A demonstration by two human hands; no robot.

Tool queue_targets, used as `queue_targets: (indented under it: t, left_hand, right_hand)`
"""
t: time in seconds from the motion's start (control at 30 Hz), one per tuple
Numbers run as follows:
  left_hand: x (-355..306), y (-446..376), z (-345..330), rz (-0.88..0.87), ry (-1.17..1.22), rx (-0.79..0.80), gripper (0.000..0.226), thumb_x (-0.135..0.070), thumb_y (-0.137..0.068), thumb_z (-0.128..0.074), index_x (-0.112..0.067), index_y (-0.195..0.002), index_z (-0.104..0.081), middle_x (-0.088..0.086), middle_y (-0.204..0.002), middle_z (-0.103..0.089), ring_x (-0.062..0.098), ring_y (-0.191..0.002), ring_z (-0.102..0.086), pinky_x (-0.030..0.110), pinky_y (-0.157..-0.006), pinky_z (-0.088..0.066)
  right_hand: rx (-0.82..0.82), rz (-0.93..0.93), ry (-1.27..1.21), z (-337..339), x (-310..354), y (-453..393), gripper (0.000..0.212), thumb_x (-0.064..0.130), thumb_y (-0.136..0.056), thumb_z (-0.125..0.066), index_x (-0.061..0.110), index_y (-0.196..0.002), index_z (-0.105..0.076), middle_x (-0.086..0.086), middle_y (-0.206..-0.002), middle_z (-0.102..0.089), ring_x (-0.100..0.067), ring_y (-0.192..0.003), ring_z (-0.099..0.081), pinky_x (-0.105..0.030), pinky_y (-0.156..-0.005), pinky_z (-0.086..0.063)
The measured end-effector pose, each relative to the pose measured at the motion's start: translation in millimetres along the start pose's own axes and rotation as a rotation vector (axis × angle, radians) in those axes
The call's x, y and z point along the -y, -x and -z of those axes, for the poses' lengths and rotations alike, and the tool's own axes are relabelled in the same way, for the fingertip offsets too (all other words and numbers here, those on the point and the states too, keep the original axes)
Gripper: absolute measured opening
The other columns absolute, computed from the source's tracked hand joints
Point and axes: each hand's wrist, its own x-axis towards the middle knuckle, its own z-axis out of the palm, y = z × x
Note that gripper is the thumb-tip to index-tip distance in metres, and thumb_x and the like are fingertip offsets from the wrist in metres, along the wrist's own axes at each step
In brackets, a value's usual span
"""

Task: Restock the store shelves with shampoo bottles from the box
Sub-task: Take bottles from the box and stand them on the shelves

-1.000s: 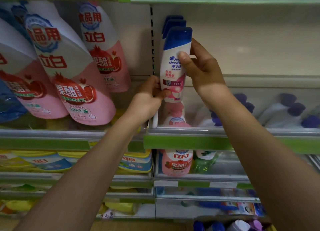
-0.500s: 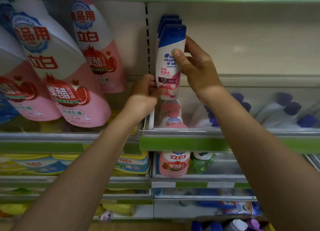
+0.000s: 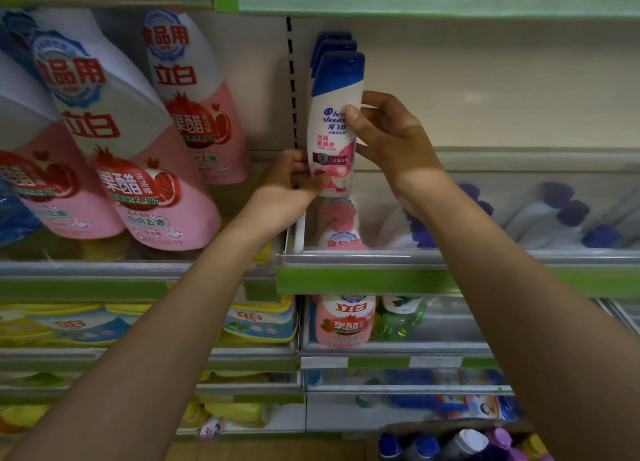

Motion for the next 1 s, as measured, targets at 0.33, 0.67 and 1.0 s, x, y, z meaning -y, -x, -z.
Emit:
queue_targets:
  t: [0.33, 0.67, 1.0]
  left_hand:
    - [-26.4, 74.7, 3.5, -0.052, -0.057, -0.193, 0.041, -0.016, -0.086, -0.067, -0.013, -0.123, -0.051, 0.004, -0.117, -0.061, 0.015, -0.108, -0.060, 0.027, -0.096, -0.048]
    - [-69.2, 219.1, -83.7, -0.121, 0.048, -0.127, 0.024, -0.011, -0.089, -0.062, -0.021, -0.111, -0.058, -0.005, -0.112, -0.063, 0.000, -0.106, -0.059, 0.012, -0.089, -0.046]
    - [-2.0, 340.6, -172.0, 0.182, 0.027, -0.070, 0.025, -0.012, -0.089, -0.063, -0.018, -0.113, -0.059, -0.007, -0.109, -0.064, -0.005, -0.098, -0.060, 0.005, -0.079, -0.046]
  right_hand:
    - [-0.051, -0.074, -0.045, 33.3, 5.2, 71.5, 0.033, 0.027, -0.092, -0.063, 0.020, -0.124, -0.056, 0.002, -0.115, -0.065, -0.010, -0.109, -0.063, -0.031, -0.093, -0.055]
    - [0.042, -0.135, -0.159, 92.6, 3.3, 191.6, 0.027, 0.020, -0.093, -0.061, 0.022, -0.120, -0.059, -0.007, -0.120, -0.064, -0.013, -0.112, -0.063, -0.032, -0.093, -0.054]
    - [0.066, -0.401, -0.111, 156.9, -57.3, 316.5, 0.024, 0.017, -0.093, -0.062, 0.021, -0.118, -0.062, -0.009, -0.119, -0.066, -0.018, -0.110, -0.065, -0.033, -0.093, -0.055]
